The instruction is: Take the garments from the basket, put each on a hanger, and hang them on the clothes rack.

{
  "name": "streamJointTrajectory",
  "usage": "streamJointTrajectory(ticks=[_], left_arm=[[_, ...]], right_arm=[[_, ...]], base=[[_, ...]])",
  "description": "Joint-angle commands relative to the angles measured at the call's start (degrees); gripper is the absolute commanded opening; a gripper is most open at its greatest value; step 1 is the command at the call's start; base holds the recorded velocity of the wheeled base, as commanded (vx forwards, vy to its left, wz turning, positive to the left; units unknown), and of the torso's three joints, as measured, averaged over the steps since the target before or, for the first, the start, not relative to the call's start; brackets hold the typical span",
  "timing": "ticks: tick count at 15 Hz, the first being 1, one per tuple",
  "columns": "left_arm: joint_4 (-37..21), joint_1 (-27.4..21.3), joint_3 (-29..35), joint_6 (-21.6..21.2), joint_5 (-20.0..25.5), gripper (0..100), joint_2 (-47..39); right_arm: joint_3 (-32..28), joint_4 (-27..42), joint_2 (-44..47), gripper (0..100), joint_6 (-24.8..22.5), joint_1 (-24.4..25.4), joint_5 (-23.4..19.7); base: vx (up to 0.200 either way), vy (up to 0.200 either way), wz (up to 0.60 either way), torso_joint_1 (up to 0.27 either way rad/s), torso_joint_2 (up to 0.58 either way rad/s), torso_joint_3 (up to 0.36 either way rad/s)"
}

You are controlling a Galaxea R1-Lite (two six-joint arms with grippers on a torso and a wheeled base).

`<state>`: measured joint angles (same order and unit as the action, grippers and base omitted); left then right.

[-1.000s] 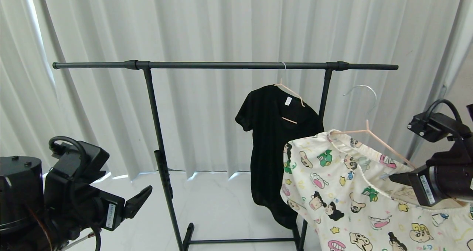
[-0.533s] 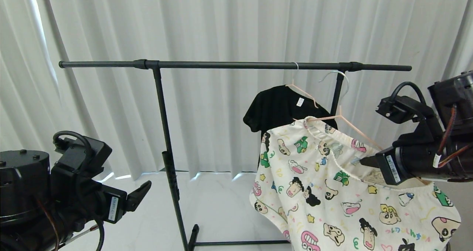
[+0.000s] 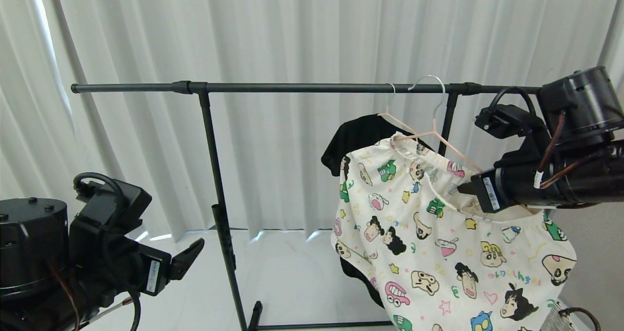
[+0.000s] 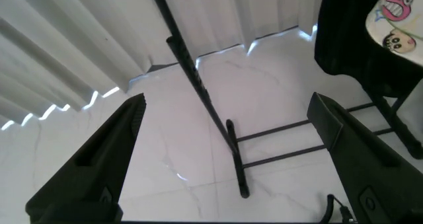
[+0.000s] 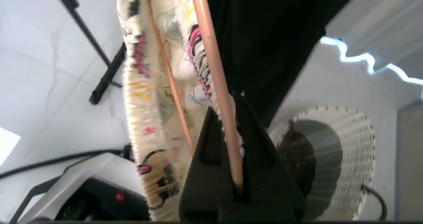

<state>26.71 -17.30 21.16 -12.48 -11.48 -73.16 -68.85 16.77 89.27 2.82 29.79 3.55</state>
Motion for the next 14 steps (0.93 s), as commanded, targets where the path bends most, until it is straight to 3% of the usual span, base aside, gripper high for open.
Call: streamJointTrajectory(ticks=[1, 10, 14], left_arm=[[0.01, -0.89, 0.02, 0.0, -0.03, 100, -0.06], [0.01, -1.16, 0.81, 0.09, -0.03, 100, 0.03], [0.01, -1.25, 0.9, 0.18, -0.03, 100, -0.15]], right_arm=[[-3.31, 0.01, 3.28, 0, 0.0, 0.26, 0.76], [-12.53, 0.19, 10.13, 0, 2.63, 4.84, 3.22], [-13.59, 0.28, 10.92, 0, 2.63, 4.92, 3.4]], base=[[0.2, 0.0, 0.0, 0.012, 0.01, 0.012], [0.2, 0.0, 0.0, 0.005, 0.0, 0.002], [0.2, 0.0, 0.0, 0.002, 0.0, 0.002]])
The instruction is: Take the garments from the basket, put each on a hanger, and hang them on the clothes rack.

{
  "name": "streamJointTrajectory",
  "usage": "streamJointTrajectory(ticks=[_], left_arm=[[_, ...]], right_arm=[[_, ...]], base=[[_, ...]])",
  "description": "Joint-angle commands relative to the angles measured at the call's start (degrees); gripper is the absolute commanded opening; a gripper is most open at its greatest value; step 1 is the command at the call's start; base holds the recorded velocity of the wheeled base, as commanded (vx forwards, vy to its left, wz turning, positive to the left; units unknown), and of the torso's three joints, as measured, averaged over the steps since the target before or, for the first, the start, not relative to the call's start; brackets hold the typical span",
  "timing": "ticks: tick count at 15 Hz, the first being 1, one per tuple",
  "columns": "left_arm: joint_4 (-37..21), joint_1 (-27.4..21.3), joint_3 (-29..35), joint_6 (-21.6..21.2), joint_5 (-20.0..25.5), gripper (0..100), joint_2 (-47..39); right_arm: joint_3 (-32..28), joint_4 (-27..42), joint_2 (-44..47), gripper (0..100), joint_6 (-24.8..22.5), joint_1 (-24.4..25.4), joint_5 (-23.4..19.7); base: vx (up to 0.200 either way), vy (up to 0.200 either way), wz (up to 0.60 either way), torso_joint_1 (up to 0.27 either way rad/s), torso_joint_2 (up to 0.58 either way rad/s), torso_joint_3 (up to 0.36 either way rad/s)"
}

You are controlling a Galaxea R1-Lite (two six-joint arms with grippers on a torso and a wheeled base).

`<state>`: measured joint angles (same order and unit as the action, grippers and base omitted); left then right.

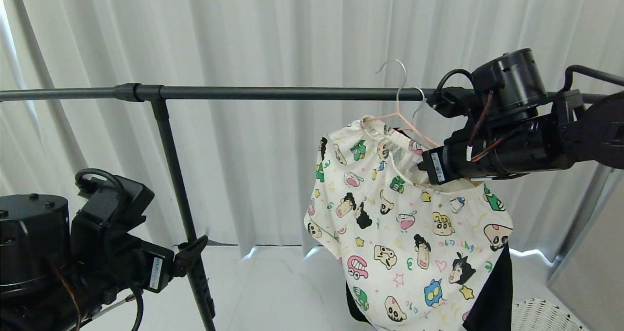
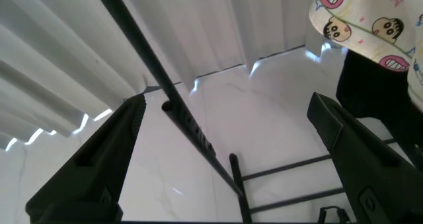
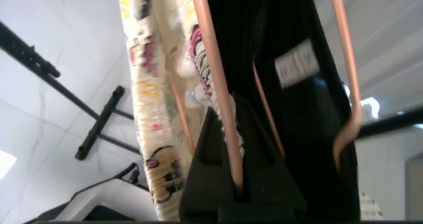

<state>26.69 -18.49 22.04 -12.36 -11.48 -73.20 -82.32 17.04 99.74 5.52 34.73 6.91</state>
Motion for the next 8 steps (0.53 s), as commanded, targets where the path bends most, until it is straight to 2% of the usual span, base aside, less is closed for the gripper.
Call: streamJointTrajectory(ticks=[1, 8], left_arm=[[0.03, -0.23, 0.02, 0.06, 0.06, 100, -0.01], [0.21, -1.81, 0.02, 0.14, -0.03, 100, -0.1]], right_arm=[[-0.12, 0.1, 0.45, 0, 0.01, -0.01, 0.03], [-1.88, 0.01, 4.23, 0, 0.01, -0.45, 2.49]], base=[[0.0, 0.0, 0.0, 0.0, 0.0, 0.0], [0.0, 0.0, 0.0, 0.0, 0.0, 0.0]])
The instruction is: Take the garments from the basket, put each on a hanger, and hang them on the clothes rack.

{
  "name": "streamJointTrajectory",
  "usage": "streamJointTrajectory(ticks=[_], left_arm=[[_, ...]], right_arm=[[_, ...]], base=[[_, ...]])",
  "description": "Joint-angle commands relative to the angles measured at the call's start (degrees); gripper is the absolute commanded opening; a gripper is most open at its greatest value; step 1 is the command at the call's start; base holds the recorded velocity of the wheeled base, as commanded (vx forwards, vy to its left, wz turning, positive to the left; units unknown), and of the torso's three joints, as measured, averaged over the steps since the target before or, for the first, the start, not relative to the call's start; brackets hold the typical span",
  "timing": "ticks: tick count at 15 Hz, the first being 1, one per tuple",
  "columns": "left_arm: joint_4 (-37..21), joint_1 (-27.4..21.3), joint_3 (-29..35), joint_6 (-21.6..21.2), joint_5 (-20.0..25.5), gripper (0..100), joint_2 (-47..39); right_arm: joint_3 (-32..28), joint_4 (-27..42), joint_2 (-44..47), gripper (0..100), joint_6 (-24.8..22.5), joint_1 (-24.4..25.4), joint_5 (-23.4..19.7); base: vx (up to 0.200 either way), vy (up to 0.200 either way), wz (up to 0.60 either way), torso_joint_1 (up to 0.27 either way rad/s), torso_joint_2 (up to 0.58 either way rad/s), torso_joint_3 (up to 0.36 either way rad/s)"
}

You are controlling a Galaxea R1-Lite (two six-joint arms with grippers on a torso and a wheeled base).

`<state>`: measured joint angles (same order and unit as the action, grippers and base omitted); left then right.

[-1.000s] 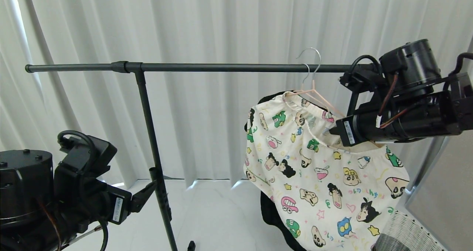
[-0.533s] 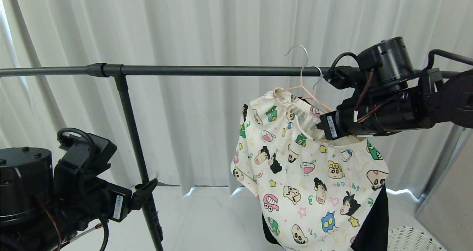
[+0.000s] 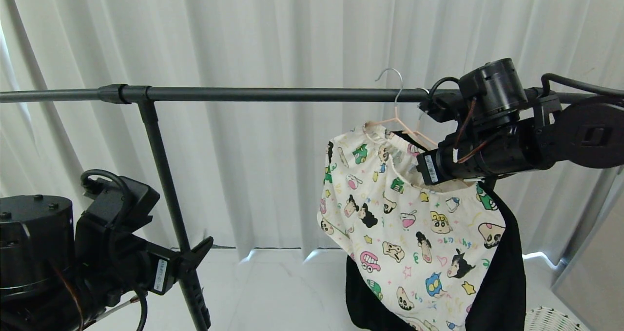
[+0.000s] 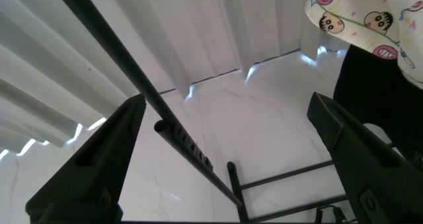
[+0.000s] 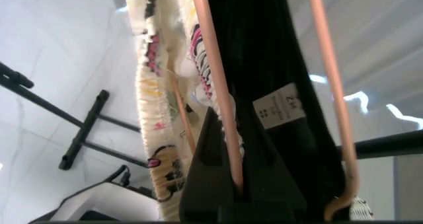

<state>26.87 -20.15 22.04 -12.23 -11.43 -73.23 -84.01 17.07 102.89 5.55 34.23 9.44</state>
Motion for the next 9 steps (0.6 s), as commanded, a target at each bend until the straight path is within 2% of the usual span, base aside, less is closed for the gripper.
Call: streamJointTrajectory(ticks=[1, 9], left_arm=[[0.03, -0.15, 0.02, -0.08, 0.01, 100, -0.07], [0.03, -0.24, -0.07, 0.01, 0.01, 100, 0.02]], right_arm=[[-0.19, 0.07, 1.44, 0, -0.01, 0.05, 0.41], [-0.19, 0.07, 2.93, 0, 0.08, 0.05, 0.94]], base=[[0.0, 0.0, 0.0, 0.0, 0.0, 0.0], [0.0, 0.0, 0.0, 0.0, 0.0, 0.0]])
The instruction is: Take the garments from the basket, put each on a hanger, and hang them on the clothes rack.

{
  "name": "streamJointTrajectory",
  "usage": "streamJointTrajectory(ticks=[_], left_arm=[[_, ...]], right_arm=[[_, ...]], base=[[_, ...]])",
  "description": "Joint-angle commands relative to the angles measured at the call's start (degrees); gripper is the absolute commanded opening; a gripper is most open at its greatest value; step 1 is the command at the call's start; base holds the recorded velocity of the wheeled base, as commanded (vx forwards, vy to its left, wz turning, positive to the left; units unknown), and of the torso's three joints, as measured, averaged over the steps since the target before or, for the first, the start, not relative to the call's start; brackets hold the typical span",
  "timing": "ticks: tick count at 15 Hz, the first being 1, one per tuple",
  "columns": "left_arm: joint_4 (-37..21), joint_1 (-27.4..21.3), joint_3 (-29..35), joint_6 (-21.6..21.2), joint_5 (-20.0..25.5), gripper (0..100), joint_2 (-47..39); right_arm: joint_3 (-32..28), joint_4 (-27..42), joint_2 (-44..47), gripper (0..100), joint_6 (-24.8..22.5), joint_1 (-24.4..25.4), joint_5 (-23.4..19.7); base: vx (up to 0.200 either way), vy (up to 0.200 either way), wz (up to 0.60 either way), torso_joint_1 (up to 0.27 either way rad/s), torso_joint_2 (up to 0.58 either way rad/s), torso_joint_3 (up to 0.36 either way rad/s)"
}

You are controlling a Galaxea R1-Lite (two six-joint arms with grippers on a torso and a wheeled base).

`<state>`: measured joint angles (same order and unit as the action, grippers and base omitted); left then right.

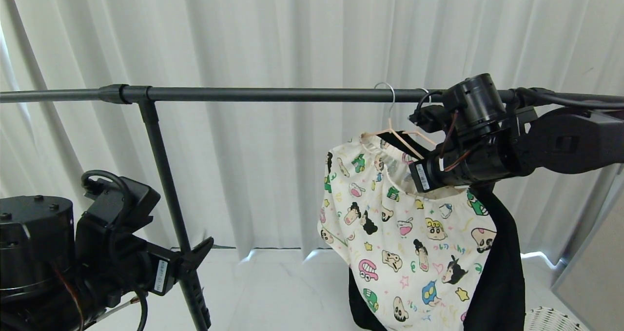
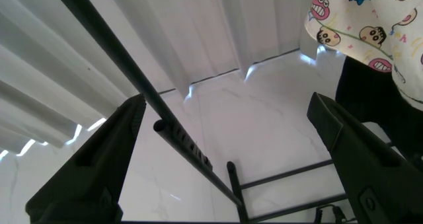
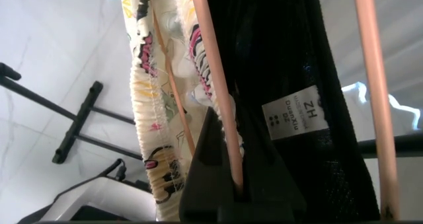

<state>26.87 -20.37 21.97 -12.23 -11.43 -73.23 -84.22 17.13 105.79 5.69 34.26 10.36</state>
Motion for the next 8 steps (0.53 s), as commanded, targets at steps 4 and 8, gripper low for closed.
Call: streamJointTrajectory(ticks=[4, 8], left_arm=[[0.03, -0.28, 0.01, 0.01, -0.08, 100, 0.02], [0.03, -0.11, 0.09, 0.01, -0.08, 100, 0.19]], right_arm=[[0.2, 0.45, -0.32, 100, 0.28, 0.29, 0.1], [0.29, 0.45, -5.16, 100, 2.48, 0.55, 0.18]], base=[[0.0, 0.0, 0.0, 0.0, 0.0, 0.0], [0.0, 0.0, 0.0, 0.0, 0.0, 0.0]])
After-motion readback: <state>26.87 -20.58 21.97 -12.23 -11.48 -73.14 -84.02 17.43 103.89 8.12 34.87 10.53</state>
